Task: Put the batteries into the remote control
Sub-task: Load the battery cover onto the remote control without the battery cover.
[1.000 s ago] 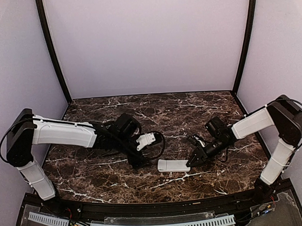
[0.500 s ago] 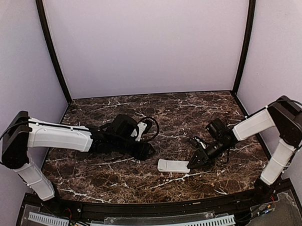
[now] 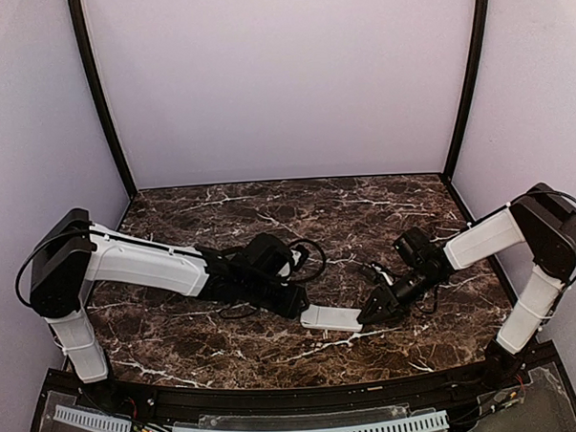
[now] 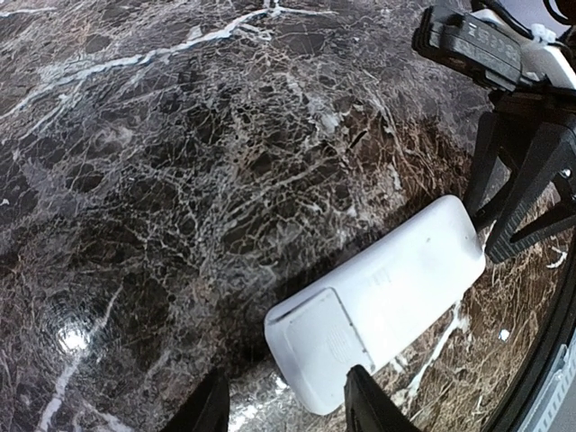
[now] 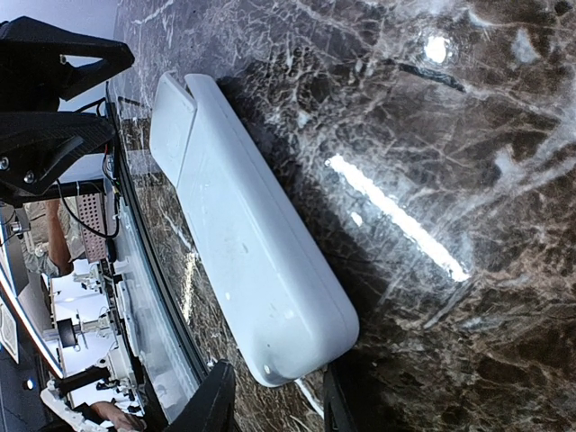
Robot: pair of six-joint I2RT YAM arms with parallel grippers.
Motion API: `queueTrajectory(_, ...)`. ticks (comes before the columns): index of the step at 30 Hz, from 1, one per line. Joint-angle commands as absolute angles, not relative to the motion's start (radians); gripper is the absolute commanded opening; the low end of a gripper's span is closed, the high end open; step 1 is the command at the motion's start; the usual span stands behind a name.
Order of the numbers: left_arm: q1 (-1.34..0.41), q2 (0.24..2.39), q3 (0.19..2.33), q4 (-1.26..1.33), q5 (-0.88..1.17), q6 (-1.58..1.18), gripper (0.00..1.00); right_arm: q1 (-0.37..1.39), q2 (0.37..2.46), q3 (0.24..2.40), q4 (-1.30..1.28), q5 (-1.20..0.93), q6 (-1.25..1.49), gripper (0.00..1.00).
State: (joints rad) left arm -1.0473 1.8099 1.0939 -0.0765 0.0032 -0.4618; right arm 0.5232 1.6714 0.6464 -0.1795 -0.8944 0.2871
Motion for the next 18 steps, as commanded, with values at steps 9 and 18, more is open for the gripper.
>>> queueTrajectory(9,-1.046,1.861,1.154,-0.147,-0.005,-0.471,0.38,0.526,1.66,0.63,-0.164,-0.904,0.287,0.33)
queueTrajectory(18,-1.046,1.893,1.174,-0.153,0.039,-0.456,0.35,0.526,1.664,0.631,-0.162,-0.906,0.287,0.33)
